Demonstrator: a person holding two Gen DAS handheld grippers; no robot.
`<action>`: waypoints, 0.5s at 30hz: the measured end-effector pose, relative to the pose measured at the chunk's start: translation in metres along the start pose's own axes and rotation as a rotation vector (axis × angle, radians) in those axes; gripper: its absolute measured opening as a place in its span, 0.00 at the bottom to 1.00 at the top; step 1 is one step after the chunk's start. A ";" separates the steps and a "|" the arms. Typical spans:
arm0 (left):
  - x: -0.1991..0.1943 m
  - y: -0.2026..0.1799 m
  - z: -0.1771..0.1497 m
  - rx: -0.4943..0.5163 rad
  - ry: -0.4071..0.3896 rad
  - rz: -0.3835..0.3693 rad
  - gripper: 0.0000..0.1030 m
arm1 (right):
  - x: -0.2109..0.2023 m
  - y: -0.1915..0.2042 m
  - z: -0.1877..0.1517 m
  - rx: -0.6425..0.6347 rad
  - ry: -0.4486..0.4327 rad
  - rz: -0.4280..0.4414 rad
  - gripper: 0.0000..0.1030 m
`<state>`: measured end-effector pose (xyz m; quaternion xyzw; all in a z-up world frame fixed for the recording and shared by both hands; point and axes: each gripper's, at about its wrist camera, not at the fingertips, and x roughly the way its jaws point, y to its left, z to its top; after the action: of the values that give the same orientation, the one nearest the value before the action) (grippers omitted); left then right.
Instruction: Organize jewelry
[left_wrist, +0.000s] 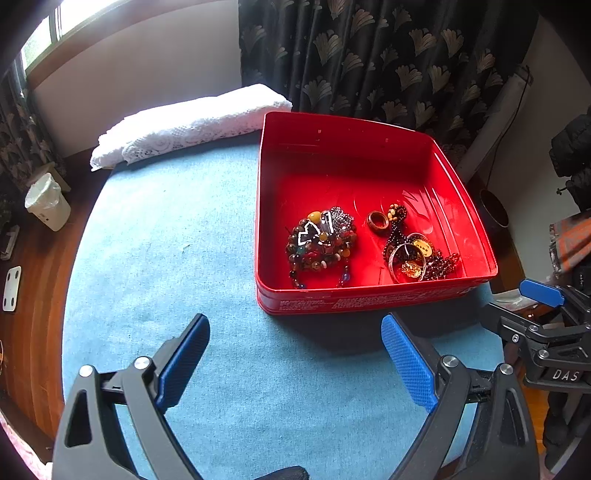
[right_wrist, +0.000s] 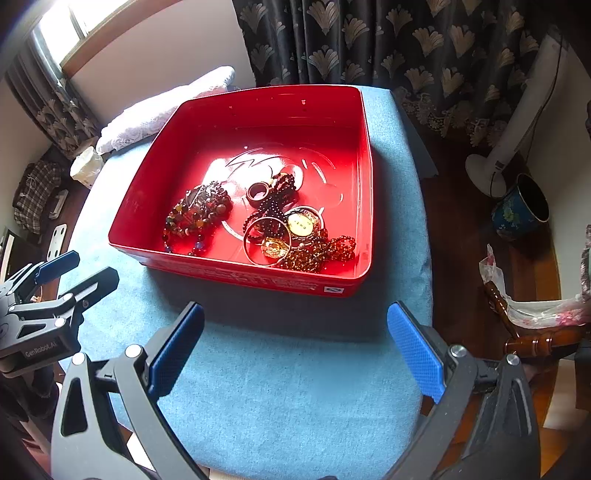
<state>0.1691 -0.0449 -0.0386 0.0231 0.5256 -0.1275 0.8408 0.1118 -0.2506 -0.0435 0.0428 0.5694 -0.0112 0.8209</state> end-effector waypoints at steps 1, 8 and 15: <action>0.000 0.000 0.000 0.000 0.001 -0.001 0.89 | 0.000 -0.001 -0.001 0.001 -0.001 -0.001 0.94; 0.001 0.001 0.001 -0.002 -0.001 0.003 0.89 | 0.001 -0.001 0.000 0.000 -0.001 -0.003 0.94; 0.001 0.001 0.001 -0.002 -0.003 0.003 0.89 | 0.001 -0.002 0.000 0.000 -0.001 -0.004 0.94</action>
<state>0.1706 -0.0442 -0.0393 0.0227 0.5244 -0.1258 0.8418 0.1119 -0.2523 -0.0445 0.0419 0.5691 -0.0129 0.8211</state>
